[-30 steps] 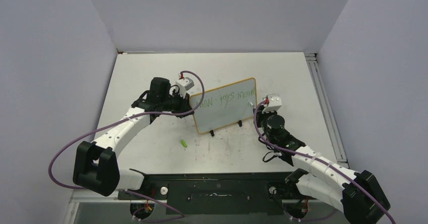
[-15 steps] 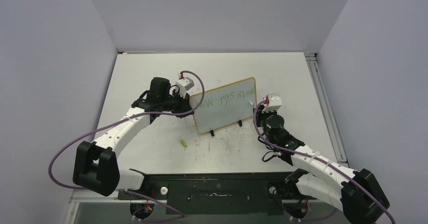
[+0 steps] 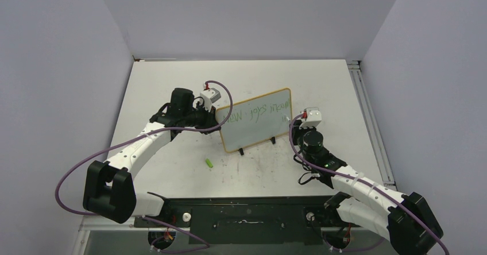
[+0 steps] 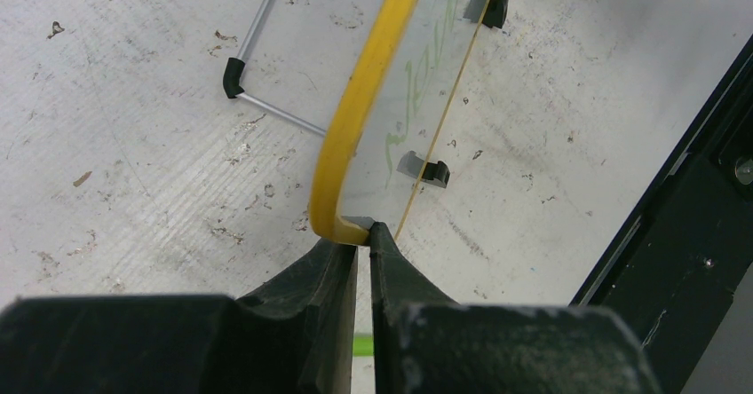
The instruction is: Write a sentence on the whiteboard
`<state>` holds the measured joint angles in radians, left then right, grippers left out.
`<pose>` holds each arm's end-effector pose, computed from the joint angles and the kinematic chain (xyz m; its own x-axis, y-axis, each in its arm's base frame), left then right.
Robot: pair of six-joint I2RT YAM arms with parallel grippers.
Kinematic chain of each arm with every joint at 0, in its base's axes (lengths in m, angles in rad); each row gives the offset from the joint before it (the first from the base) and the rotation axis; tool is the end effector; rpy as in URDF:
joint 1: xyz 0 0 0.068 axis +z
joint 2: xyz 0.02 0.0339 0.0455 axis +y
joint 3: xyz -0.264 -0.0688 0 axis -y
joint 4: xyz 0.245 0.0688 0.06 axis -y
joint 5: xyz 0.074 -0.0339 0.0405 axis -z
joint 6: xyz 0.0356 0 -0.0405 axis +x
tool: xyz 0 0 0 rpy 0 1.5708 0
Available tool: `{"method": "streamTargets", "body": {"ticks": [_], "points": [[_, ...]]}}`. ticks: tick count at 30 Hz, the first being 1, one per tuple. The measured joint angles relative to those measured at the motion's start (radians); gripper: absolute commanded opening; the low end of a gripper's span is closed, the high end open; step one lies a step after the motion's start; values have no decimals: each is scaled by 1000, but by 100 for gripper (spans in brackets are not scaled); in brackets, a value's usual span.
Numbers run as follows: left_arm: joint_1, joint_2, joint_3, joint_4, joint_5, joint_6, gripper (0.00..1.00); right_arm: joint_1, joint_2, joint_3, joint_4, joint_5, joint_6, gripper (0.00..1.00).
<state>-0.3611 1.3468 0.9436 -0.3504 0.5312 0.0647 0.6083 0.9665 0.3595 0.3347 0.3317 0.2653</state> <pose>0.2617 -0.1181 0.2583 -0.5968 0.2850 -0.7501 0.6902 0.6590 -0.2988 0.1783 0.1100 0.2113 -0.2872 0.1021 -0.9524 -0.2152 0.9620 0.1680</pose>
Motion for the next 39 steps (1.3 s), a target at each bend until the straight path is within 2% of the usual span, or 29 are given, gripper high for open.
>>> {"method": "streamTargets", "body": {"ticks": [24,33,39], "points": [[0,0,0,0,0,0,0,0,-2,-16,-39,0,35,5],[0,0,0,0,0,0,0,0,-71,-17,-58,5,31,5],[0,0,0,0,0,0,0,-11,-29,-16,-36,9,15,5]]}}
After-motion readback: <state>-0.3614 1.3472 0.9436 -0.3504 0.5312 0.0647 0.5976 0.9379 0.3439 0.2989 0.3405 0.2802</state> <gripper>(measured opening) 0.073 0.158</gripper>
